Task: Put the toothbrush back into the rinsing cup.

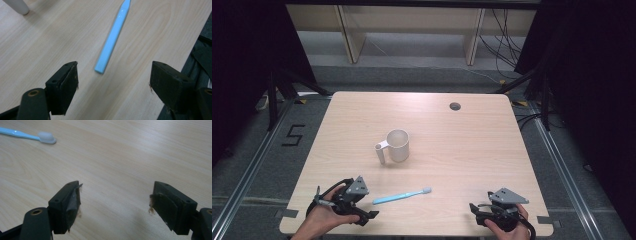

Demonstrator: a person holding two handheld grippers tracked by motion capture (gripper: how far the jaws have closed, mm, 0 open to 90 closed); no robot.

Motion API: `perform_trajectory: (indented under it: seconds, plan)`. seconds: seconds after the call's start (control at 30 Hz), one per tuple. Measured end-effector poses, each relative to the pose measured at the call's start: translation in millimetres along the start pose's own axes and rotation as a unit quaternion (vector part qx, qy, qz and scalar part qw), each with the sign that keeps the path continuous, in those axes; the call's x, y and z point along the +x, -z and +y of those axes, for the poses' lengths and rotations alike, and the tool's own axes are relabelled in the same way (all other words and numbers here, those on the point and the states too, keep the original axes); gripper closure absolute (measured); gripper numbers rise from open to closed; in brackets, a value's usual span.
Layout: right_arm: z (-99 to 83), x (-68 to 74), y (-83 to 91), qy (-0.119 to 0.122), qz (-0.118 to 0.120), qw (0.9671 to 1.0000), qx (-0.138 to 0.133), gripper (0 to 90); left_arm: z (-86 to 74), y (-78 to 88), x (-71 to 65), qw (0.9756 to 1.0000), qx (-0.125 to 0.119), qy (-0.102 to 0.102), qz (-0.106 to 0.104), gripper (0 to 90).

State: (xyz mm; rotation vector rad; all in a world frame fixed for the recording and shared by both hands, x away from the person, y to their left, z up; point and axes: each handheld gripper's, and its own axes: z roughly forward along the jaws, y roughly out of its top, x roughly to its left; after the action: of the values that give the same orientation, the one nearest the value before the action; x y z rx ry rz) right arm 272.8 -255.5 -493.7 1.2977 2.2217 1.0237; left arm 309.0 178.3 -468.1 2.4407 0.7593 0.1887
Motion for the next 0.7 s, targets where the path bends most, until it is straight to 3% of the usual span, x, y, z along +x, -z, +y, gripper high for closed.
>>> perform_trajectory:
  seconds: [0.17,0.2,0.23,0.37,0.7]
  plan:
    - [-0.7,-1.9,-0.4,0.011,-0.003,0.9999,-0.004,24.2,12.6,-5.8,1.0,0.9999,0.012,-0.010,-0.002,22.3]
    - [-0.6,-1.2,-1.2,0.003,0.004,1.0000,-0.006,24.2,15.6,-7.5,0.0,0.9999,0.013,-0.005,-0.002,22.5]
    - [-0.1,-1.9,-1.7,0.015,0.003,0.9999,-0.008,24.2,18.3,-8.6,-0.9,0.9999,0.015,-0.005,-0.002,22.9]
    - [0.3,2.0,-0.9,-0.002,0.001,1.0000,-0.001,24.3,29.4,-13.1,-4.8,0.9997,0.012,-0.020,-0.007,24.0]
    - [0.3,1.7,-1.2,0.000,0.005,1.0000,-0.001,24.4,58.1,-26.8,-11.8,0.9986,0.025,-0.044,-0.013,30.5]
